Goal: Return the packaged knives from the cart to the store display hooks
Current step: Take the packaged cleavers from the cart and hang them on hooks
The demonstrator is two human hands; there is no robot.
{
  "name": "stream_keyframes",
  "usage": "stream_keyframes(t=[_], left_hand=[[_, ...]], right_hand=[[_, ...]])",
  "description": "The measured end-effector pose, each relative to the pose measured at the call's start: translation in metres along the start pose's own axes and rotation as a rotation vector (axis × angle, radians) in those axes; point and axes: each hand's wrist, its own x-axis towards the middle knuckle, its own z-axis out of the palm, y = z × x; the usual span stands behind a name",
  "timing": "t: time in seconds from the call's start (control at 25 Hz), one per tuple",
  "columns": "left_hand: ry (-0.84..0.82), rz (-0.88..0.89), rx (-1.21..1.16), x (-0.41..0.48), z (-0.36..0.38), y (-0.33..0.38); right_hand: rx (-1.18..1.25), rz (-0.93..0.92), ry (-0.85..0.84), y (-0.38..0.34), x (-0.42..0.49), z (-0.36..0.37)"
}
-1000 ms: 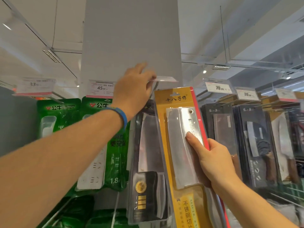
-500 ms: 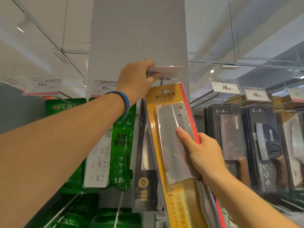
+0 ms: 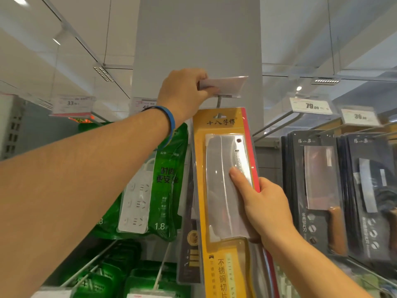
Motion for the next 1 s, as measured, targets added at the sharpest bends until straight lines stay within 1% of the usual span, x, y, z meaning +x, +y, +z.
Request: stream_keyframes(t=[0.16, 0.24, 0.36, 0.44, 0.52, 0.72, 0.88, 1.0], left_hand=[[-0.007, 0.009, 0.006, -0.002, -0.002, 0.003], [-0.006, 0.021, 0.01, -0.002, -0.003, 0.003], [0.014, 0.017, 0.004, -0.004, 0.001, 0.0], [0.012, 0.018, 0.001, -0.006, 0.002, 0.0], [0.014, 0.016, 0.006, -0.006, 0.0, 0.0], [-0.014, 0.0, 0.021, -0.007, -0.003, 0.004], [-0.019, 0.029, 0.056, -0.005, -0.006, 0.005], [-0.056, 0.093, 0.136, -0.002, -0.01, 0.01]], right_hand=[[-0.036, -0.003, -0.032, 0.004, -0.013, 0.003], [-0.011, 0.006, 0.014, 0.007, -0.016, 0.001], [0.023, -0.075, 0.101, 0.002, -0.007, -0.006], [0.034, -0.084, 0.072, -0.005, 0.001, -0.006], [0.052, -0.05, 0.014, -0.007, 0.002, -0.001], [-0.002, 0.044, -0.102, 0.012, -0.02, 0.007], [-0.046, -0.091, 0.033, 0.009, -0.019, -0.001], [0.015, -0.074, 0.031, -0.003, -0.001, -0.006]])
